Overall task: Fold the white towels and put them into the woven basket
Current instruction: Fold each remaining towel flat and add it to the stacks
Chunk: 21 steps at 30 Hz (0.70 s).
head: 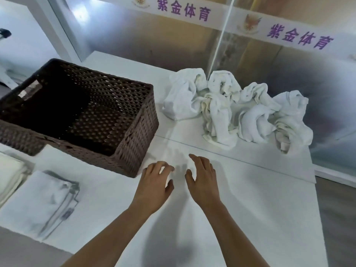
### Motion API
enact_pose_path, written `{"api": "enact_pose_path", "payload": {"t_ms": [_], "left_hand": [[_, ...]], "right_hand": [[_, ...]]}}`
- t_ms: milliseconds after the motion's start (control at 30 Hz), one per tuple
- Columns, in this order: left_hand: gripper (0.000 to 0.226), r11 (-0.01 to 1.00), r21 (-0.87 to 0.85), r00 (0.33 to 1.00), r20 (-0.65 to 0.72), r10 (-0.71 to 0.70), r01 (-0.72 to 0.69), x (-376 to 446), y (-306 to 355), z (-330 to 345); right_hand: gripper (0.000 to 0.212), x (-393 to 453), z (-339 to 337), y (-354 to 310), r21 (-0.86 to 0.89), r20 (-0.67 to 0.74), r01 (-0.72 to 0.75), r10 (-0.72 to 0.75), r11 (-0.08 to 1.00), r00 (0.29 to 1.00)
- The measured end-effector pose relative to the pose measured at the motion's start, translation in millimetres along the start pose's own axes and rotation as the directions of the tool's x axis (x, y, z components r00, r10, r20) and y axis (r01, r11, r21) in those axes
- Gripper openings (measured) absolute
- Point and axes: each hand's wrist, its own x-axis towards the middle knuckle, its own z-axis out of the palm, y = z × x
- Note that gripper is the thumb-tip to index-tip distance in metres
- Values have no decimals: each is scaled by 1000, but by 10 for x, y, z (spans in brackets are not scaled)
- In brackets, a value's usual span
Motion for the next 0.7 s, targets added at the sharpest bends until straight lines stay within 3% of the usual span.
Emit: {"api": "enact_pose_path", "payload": {"t_ms": [167, 333, 467, 600, 700], "left_hand": [[36, 999, 35, 999, 31, -13, 12, 576, 88, 194], [44, 994, 106, 999, 36, -16, 12, 1403, 39, 385], [64, 979, 189, 994, 60, -91, 78, 2089, -109, 592], [94, 951, 248, 979, 40, -198, 182, 2638, -262, 791], [111, 913, 337, 963, 58, -264, 230, 2919, -428, 893]], "right_hand": [[54, 539, -120, 415, -12, -8, -35, 35, 999, 999], [67, 1452, -274, 840, -250, 20, -40, 46, 967, 999], [82, 2051, -307, 1182, -424, 108, -25, 78, 905, 991], [90, 2362, -104, 1521, -351, 361, -76, 210, 933, 908], [89, 2376, 53, 1675, -352, 379, -63, 203, 934, 903]]}}
